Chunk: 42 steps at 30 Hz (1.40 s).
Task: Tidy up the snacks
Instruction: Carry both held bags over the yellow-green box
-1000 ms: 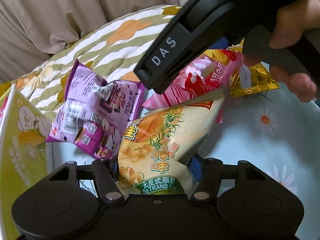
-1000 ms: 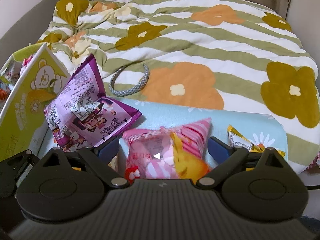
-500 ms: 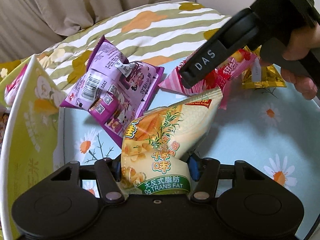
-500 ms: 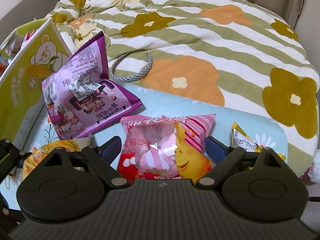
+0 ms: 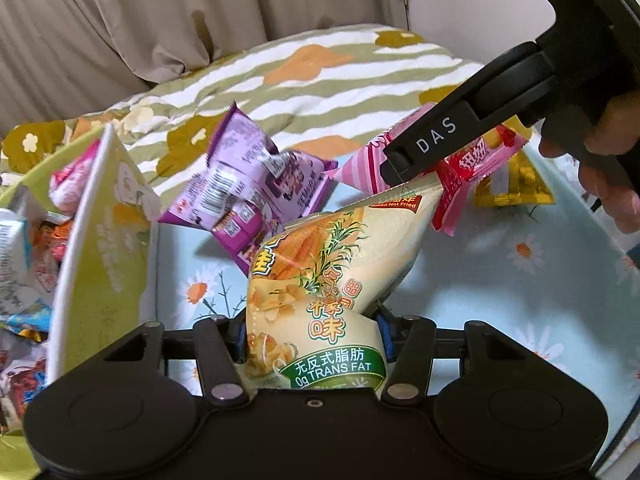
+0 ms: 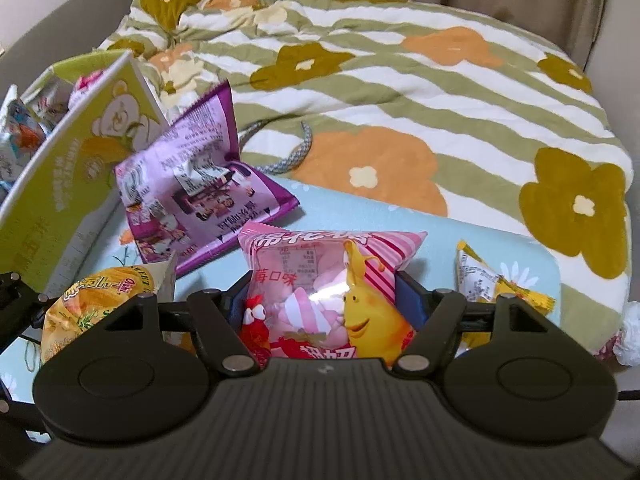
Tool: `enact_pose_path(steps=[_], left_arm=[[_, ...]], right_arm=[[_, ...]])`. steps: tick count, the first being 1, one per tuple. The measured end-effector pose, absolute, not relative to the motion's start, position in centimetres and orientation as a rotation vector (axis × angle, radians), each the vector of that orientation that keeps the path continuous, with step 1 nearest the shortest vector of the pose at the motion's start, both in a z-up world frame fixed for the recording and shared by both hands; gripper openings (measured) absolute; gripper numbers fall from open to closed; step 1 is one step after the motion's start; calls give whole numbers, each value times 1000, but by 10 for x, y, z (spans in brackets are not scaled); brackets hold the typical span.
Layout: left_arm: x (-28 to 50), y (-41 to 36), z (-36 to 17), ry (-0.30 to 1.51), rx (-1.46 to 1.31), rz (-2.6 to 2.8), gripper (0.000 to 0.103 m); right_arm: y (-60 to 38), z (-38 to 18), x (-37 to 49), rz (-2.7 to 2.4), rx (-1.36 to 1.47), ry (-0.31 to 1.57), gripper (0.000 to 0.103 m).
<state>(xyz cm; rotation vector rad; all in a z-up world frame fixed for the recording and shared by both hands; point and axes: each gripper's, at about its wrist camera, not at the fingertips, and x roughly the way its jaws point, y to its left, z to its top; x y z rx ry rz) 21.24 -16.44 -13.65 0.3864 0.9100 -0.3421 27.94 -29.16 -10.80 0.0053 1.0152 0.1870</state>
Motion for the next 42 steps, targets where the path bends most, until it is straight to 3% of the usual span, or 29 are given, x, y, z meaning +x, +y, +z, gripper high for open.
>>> enact_pose_path(steps=[10,24,42], left_arm=[[187,-128,-74,803,286,-258,59],[183,7,5,675,193,-74,59],[266,137,-9,747,229,-160,60]], right_arm=[[-274,-42,251,188,39,901,86],[-172,36,219,230,77,738,86],[-11,51,227,145,171,702,87]])
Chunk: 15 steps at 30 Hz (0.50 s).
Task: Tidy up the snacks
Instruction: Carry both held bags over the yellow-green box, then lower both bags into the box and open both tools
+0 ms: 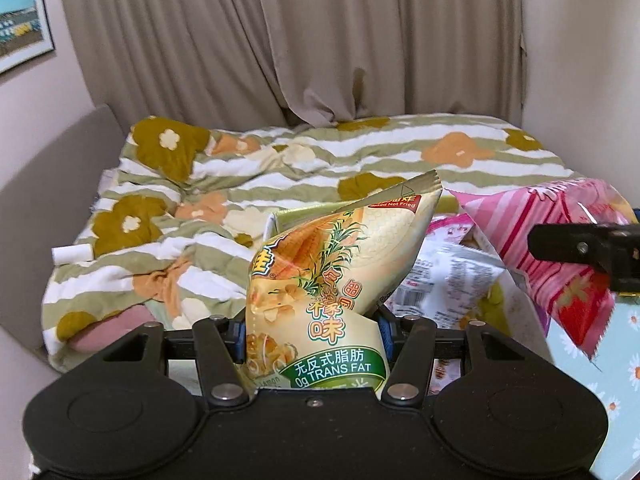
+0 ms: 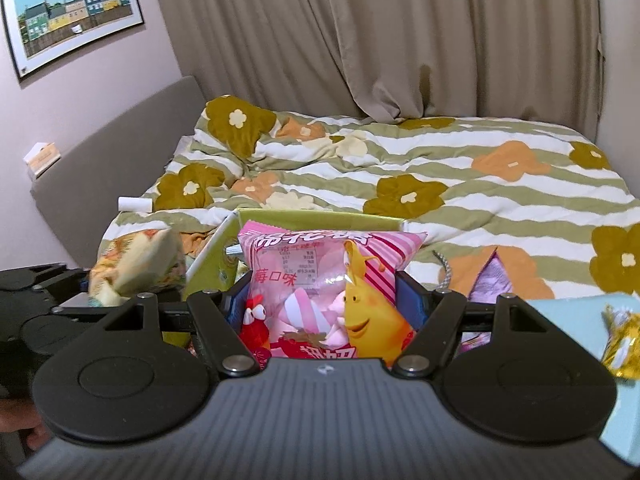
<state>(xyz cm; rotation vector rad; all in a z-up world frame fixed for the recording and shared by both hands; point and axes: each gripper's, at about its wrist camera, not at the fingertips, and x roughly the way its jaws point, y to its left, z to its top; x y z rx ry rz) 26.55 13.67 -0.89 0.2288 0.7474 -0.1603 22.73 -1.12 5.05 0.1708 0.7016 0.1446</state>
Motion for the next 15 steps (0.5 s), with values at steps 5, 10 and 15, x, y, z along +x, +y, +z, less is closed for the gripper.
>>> enact_pose_path(steps=[5,10,15], left_arm=[[282,145,-21,782,224,-199,102],[271,155,-24,793,170,-211,103],[252,162,-15,787,115,-189,103]], right_arm=[[3,43,231,91,197,723,87],[6,39,230,68,194,741,87],[3,39,227,81,197,744,87]])
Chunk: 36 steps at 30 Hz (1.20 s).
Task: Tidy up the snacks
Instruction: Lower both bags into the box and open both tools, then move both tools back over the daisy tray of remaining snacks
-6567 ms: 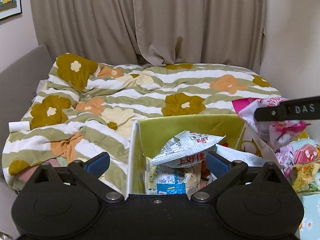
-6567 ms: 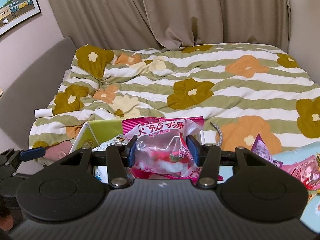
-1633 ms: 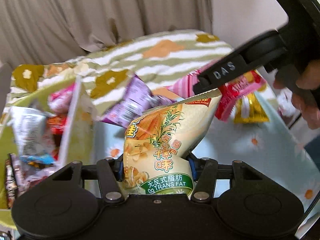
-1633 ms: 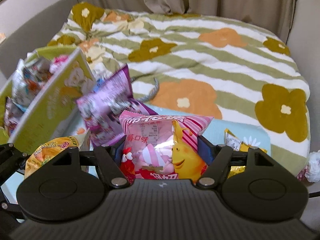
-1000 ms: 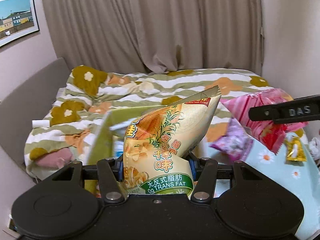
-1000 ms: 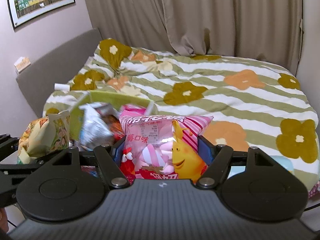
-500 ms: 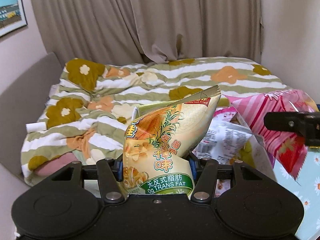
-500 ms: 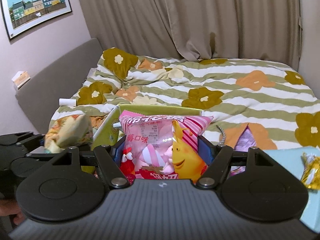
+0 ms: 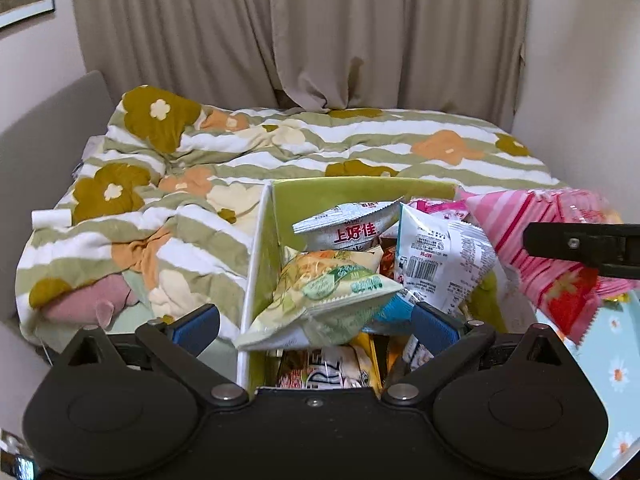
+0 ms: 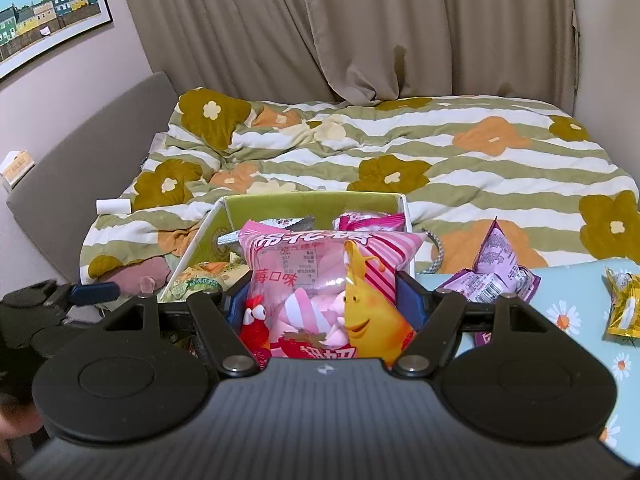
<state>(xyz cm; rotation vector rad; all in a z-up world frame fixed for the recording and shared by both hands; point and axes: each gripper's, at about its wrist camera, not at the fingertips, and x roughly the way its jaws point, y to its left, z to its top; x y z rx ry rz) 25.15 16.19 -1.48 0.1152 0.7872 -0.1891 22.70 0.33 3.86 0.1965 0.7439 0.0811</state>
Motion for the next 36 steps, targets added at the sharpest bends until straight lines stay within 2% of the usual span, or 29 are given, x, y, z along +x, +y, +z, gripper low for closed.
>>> enact_pose_path(steps=[8,10,16,22,36], left_arm=[[239,169,-4,765,104,-141,103],[238,172,-7,770,103,-133,103],[236,175,-18,797,103,-125,103],[235,176,-18,800,103,-132,103],[211,148,22,695,139,-147,103]], right_arm=[[9,38,231,135,225,739,89],[9,31,232,148,256,750,103],[5,8,230,149,313,780,103],[3,8,222,127,306,779,103],[-24,55,192,64,254,695,103]])
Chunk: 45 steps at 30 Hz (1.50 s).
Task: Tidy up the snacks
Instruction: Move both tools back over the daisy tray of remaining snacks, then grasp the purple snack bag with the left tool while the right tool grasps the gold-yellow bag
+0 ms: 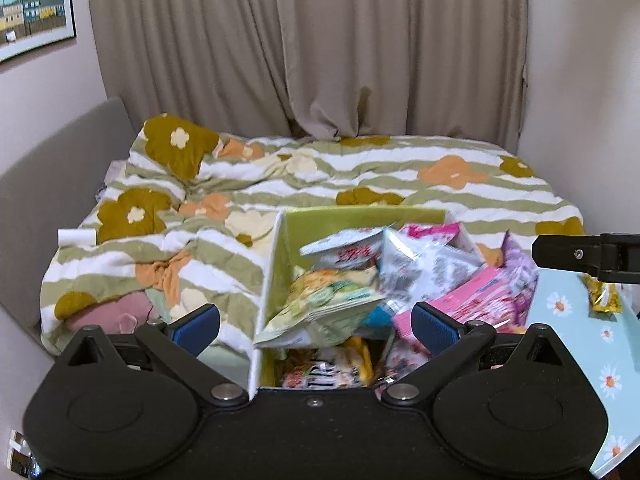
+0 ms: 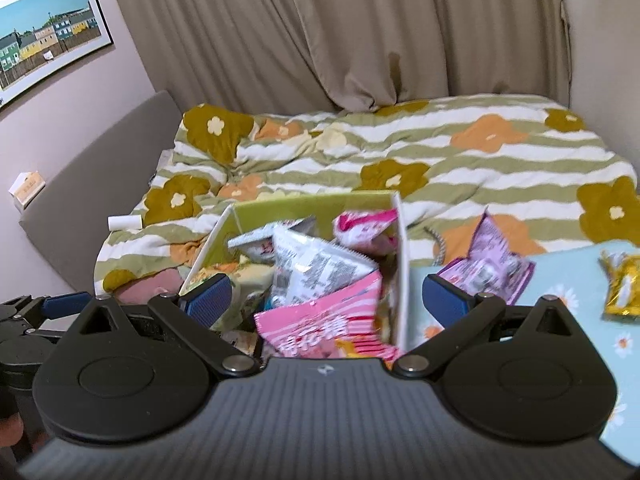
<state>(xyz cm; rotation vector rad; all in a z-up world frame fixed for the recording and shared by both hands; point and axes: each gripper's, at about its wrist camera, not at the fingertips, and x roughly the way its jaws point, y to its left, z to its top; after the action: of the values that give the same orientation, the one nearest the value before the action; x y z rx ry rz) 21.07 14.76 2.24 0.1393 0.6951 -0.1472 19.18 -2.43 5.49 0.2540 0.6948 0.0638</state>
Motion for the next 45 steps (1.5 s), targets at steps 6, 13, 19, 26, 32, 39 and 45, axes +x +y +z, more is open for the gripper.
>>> enact_pose_path(steps=[6,13,19,26,32,39,45], left_arm=[[196,97,27,666,122,-172,103],[194,14,22,659,121,-199,103],[209,-60,9,667,137,-223,103],[242,-129,-26,709,190,-234,103],[277,-169,-64,748,319,-218,103],[318,-189,-113,829,507,-236,103],[346,-188,-142,905,509,-242,103]], right_arm=[[-72,61,177,12,252,659,103],[-156,53,169,-36,236,663,103],[-233,39,173,-76,242,688,103],[-303,9,189,-91,249,755,103],[-340,-24,207,-91,282,818,103],[-361,-59,228,-98,314,870,103],[-366,-89,246,-126,326,917,103]])
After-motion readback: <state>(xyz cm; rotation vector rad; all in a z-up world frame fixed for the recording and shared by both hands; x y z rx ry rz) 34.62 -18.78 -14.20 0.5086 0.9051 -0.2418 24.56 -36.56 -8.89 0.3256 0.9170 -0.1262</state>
